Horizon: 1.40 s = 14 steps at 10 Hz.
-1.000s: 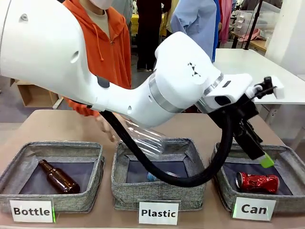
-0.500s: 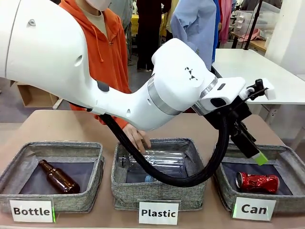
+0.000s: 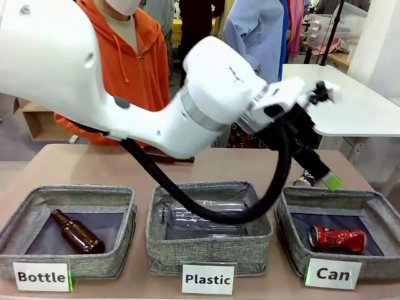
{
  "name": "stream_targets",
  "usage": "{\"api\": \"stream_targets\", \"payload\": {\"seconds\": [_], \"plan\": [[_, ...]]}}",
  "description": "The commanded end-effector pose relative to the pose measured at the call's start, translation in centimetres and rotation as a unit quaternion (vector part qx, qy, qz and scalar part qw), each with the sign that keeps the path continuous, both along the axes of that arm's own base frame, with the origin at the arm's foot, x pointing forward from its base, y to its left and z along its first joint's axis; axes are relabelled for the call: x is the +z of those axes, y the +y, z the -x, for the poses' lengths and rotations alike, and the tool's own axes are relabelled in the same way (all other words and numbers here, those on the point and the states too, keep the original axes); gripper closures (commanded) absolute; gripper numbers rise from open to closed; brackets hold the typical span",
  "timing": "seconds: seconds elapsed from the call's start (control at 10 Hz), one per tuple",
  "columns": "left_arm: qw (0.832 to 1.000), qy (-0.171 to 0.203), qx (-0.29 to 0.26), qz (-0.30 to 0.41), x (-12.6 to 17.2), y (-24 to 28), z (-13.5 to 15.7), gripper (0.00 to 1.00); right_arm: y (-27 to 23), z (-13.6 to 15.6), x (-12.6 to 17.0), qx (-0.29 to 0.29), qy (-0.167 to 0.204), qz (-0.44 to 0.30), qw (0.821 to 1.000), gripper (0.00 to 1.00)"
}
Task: Sort the can waste into the basket.
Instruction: Pick up the can waste from the table and place it in the right Fabric basket.
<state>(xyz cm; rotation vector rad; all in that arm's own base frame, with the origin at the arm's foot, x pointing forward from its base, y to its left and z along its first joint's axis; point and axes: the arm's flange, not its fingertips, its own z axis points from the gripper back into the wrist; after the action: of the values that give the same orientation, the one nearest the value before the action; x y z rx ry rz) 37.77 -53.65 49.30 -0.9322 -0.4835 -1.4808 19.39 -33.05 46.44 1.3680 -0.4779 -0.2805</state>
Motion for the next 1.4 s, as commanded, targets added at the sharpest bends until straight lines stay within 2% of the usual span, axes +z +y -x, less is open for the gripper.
{"api": "stream_targets", "payload": {"seconds": [0.0,0.1,0.3,0.4,0.5,0.6,0.8,0.9,1.1,1.2,1.3], "plan": [[0.998,0.037,0.050,-0.003,2.2,8.3,0.0,0.00,4.6,-2.3,-0.3,0.090,0.015,0.041,0.995,0.00],[0.995,0.063,0.081,-0.013,2.4,12.3,-0.4,0.00,6.8,-4.2,-0.1,0.119,0.026,0.041,0.992,0.00],[0.986,0.118,0.114,-0.017,1.9,20.8,-1.4,0.00,11.4,-7.9,0.6,0.186,0.025,0.019,0.982,0.00],[0.978,0.153,0.143,0.000,1.7,25.8,-2.6,0.00,13.9,-9.5,0.6,0.210,0.046,0.019,0.976,0.00],[0.962,0.179,0.198,0.053,1.5,32.0,-3.4,0.00,17.2,-11.0,0.3,0.241,0.059,0.016,0.968,0.00],[0.946,0.191,0.238,0.112,0.8,37.2,-3.6,0.00,20.2,-12.3,-0.4,0.270,0.065,0.018,0.961,0.00],[0.904,0.219,0.310,0.197,-0.6,46.8,-3.4,0.00,26.1,-13.4,-2.4,0.320,0.082,-0.016,0.944,0.00],[0.882,0.238,0.337,0.228,-2.1,51.2,-3.1,0.00,28.6,-13.5,-3.5,0.329,0.081,-0.055,0.939,0.00],[0.834,0.282,0.384,0.277,-5.6,57.9,-2.6,0.00,30.2,-13.8,-4.8,0.311,0.080,-0.093,0.942,0.00],[0.816,0.287,0.393,0.311,-7.3,60.6,-2.2,0.00,29.8,-14.3,-5.1,0.274,0.076,-0.110,0.952,0.00],[0.815,0.277,0.406,0.307,-9.2,62.8,-1.9,0.00,28.5,-15.0,-5.2,0.202,0.059,-0.094,0.973,0.00]]}}
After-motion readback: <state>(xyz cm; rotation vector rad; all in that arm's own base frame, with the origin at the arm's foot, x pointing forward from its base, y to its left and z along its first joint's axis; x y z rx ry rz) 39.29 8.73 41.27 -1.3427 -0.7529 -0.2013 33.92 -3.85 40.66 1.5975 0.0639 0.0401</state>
